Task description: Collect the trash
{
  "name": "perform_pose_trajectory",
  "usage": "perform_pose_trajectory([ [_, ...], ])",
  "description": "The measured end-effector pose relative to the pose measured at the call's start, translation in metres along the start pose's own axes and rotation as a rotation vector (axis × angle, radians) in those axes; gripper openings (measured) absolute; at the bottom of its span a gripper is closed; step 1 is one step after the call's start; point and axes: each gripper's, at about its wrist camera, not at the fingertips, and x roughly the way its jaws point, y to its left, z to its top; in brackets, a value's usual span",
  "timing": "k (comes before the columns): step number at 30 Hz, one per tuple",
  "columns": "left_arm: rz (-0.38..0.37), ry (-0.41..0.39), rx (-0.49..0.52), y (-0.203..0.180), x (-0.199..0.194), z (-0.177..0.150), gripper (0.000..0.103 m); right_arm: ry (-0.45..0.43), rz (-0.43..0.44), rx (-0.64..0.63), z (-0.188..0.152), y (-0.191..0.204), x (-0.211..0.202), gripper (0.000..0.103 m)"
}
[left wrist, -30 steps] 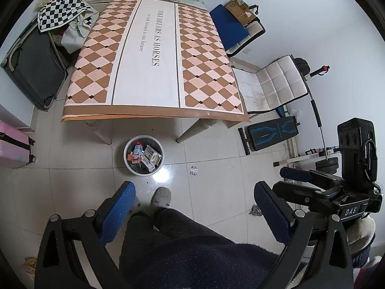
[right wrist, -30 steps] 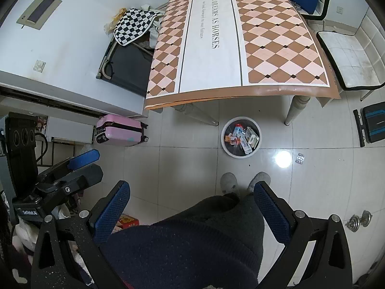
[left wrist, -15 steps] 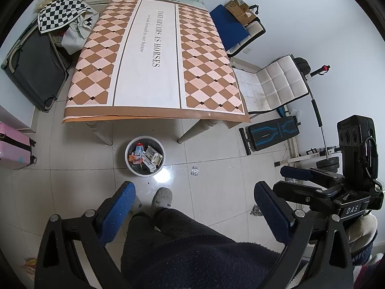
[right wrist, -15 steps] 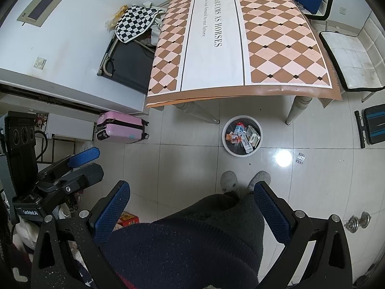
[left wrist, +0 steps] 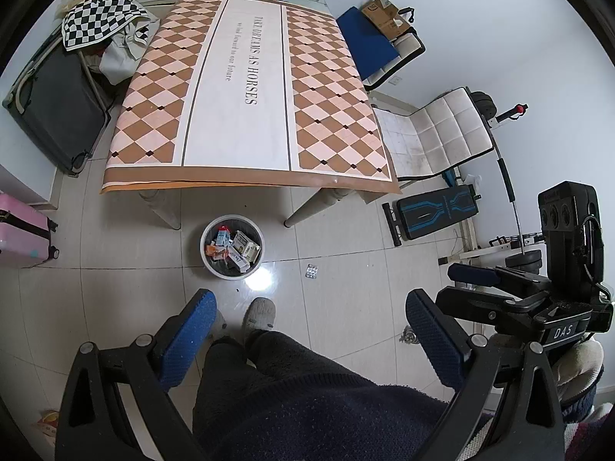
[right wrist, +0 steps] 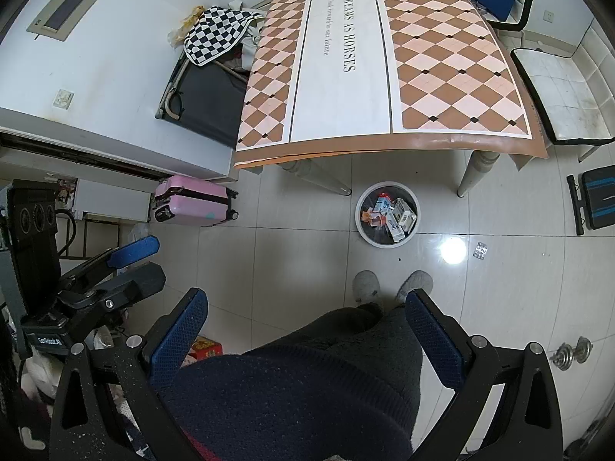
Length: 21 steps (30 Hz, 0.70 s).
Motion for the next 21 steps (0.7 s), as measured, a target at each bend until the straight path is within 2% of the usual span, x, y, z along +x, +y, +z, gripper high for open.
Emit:
perform_pose_trajectory([
  [21, -0.006, 0.005, 0.006, -0.001, -0.0001, -0.0043, 0.101, 0.008, 0.009, -0.007, -0.0044, -0.0042, -0.0031, 0.103],
])
